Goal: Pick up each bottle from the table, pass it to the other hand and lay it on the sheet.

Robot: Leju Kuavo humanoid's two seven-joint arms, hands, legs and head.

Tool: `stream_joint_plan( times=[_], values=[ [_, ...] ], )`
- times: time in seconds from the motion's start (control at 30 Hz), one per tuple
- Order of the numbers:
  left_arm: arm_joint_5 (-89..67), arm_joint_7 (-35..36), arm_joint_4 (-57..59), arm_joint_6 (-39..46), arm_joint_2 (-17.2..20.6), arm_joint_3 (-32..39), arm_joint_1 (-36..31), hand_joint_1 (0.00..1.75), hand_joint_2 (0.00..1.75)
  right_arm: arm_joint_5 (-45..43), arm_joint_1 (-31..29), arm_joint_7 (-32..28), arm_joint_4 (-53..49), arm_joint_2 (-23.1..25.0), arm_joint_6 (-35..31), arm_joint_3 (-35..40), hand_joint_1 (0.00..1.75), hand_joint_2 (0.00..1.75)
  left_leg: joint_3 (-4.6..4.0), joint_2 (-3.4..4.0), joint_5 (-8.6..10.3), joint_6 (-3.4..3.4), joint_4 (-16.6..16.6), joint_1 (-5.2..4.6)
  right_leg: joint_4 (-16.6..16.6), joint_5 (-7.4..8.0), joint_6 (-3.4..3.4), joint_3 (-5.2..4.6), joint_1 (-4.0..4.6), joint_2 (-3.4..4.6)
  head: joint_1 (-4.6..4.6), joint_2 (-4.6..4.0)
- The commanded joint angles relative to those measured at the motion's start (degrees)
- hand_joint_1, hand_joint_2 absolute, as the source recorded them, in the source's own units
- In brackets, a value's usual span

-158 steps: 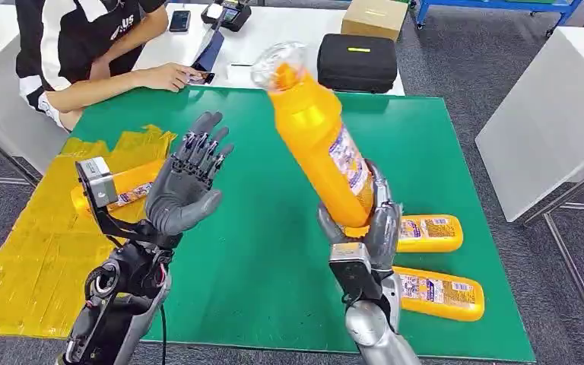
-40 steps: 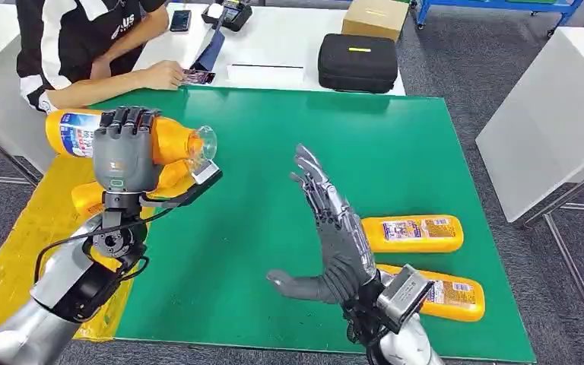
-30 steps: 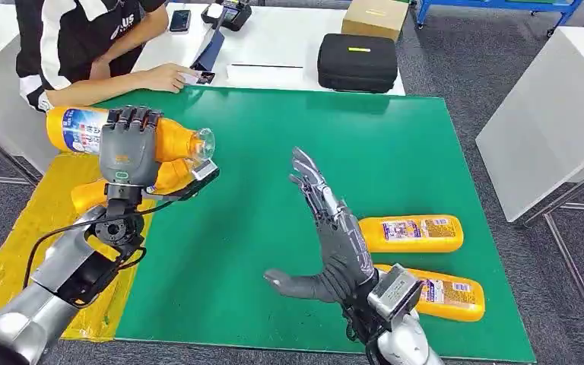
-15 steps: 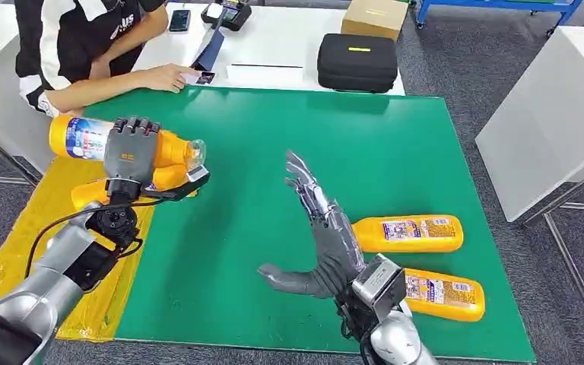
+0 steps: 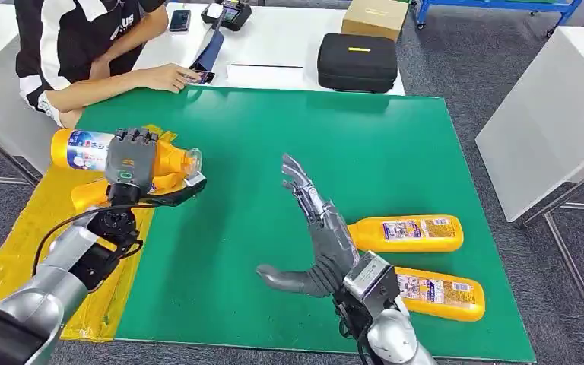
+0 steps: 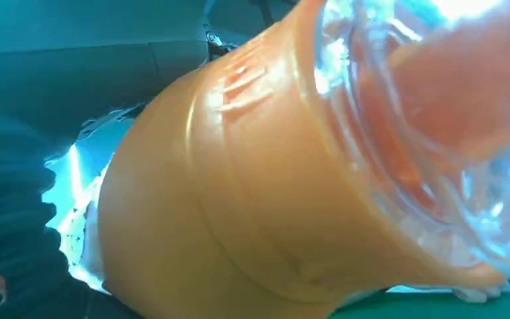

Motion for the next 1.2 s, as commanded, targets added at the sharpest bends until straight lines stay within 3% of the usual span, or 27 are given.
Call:
stream_joint_plan(
  times=[0.03,0.77,0.8,0.83,0.87,0.97,1.0,1.2],
  values=[
    [-0.1,-0.62,6.51,-1.23,-1.45,1.57,-3.25,1.75,1.75,0.41,-1.48,0.48,3.44,0.95,0.61,-0.92,0.0,1.75,0.16,-0.05,-0.09,0.02,0.03,0.04,0.01,-0.07,-0.24,0.17,0.07,0.0,0.0,0.0],
    [-0.1,-1.77,8.97,-5.46,-3.51,1.93,-0.56,1.75,1.75,1.36,-0.42,0.68,3.79,1.63,0.83,-1.09,0.0,1.75,0.3,-0.06,-0.17,0.03,0.03,0.04,0.01,-0.15,-0.34,0.31,0.08,0.01,0.0,0.0],
    [-0.1,-1.9,9.3,-6.52,-3.81,2.51,-0.51,1.48,1.75,1.53,-0.41,0.72,3.92,1.66,0.85,-1.11,0.0,1.75,0.25,-0.05,-0.15,0.03,0.03,0.04,0.0,-0.13,-0.3,0.26,0.08,0.01,0.0,0.0],
    [-0.1,-2.33,9.61,-7.66,-4.13,3.14,-0.48,0.09,1.75,1.63,-0.37,0.76,4.02,1.72,0.86,-1.13,0.0,1.75,0.15,-0.03,-0.08,0.02,0.0,0.03,-0.02,-0.06,-0.21,0.16,0.06,0.01,0.0,0.0],
    [-0.1,-2.94,10.64,-10.78,-4.33,2.15,-0.65,0.0,1.75,1.8,-0.38,0.77,4.33,1.91,0.88,-1.18,0.0,1.75,0.31,-0.06,-0.18,0.04,0.04,0.05,0.01,-0.15,-0.33,0.32,0.08,0.01,0.0,0.0],
    [-0.1,-3.66,12.58,-15.08,-4.7,2.91,-0.69,0.0,1.75,1.87,-0.89,0.78,4.92,2.3,0.94,-1.2,0.0,1.75,0.35,-0.05,-0.19,0.05,0.04,0.05,0.0,-0.16,-0.35,0.36,0.08,0.03,0.0,0.0],
    [-0.1,-3.89,12.8,-15.54,-4.75,3.34,-0.45,0.0,0.0,1.92,-1.06,0.82,5.09,2.42,0.95,-1.18,0.0,1.75,0.29,-0.02,-0.15,0.04,0.01,0.04,-0.02,-0.11,-0.3,0.3,0.07,0.05,0.0,0.0],
    [-0.02,-4.01,12.85,-14.07,-4.72,3.86,0.07,0.0,0.0,2.31,-1.09,1.46,4.85,2.98,0.77,-1.43,0.0,1.75,0.29,0.0,-0.16,0.03,0.02,0.03,0.0,-0.13,-0.3,0.29,0.06,0.07,0.0,0.0]
  ],
)
